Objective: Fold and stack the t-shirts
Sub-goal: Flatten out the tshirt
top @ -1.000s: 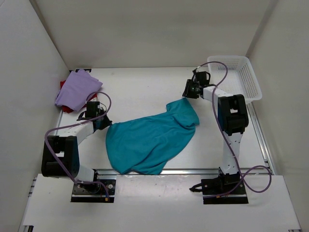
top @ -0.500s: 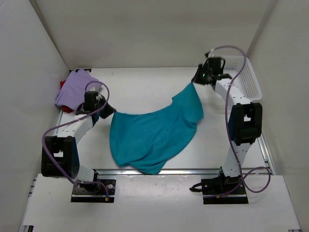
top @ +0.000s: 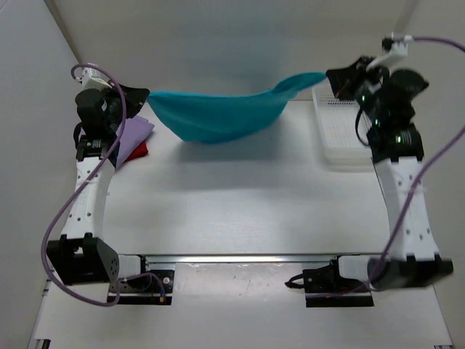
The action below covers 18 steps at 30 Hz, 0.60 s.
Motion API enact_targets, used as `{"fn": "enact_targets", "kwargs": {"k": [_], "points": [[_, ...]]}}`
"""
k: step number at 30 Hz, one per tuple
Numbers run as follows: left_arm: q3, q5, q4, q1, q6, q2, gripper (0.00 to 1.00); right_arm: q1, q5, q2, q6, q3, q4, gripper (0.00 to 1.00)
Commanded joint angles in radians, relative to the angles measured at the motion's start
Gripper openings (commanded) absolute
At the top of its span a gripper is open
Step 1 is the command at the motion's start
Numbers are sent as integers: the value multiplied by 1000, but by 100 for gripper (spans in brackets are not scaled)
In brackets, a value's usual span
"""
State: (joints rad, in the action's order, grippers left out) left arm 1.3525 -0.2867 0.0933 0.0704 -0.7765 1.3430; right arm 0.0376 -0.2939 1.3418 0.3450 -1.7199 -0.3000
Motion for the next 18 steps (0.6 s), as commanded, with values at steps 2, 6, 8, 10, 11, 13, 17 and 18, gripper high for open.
{"fn": "enact_targets", "kwargs": {"k": [2, 6, 8, 10, 11, 13, 17, 18], "points": [[-198, 85, 22, -26, 89, -157, 0, 44, 74, -232, 49, 549, 127, 0], [-490, 221, 19, -111, 189, -300, 0, 119, 111, -409, 169, 985, 219, 0], [-610, 279, 49, -139, 220, -361, 0, 169, 128, -466, 233, 1202, 232, 3], [-749, 323, 85, -155, 229, -419, 10, 195, 118, -536, 274, 1328, 223, 2], [-812, 336, 112, -156, 223, -442, 14, 205, 90, -594, 296, 1396, 226, 2], [-878, 380, 134, -170, 203, -465, 33, 211, 79, -674, 327, 1472, 181, 2], [-876, 380, 167, -175, 168, -472, 38, 194, 53, -869, 364, 1548, 41, 4], [-871, 379, 166, -166, 168, -470, 38, 180, 45, -891, 362, 1553, 10, 4]]}}
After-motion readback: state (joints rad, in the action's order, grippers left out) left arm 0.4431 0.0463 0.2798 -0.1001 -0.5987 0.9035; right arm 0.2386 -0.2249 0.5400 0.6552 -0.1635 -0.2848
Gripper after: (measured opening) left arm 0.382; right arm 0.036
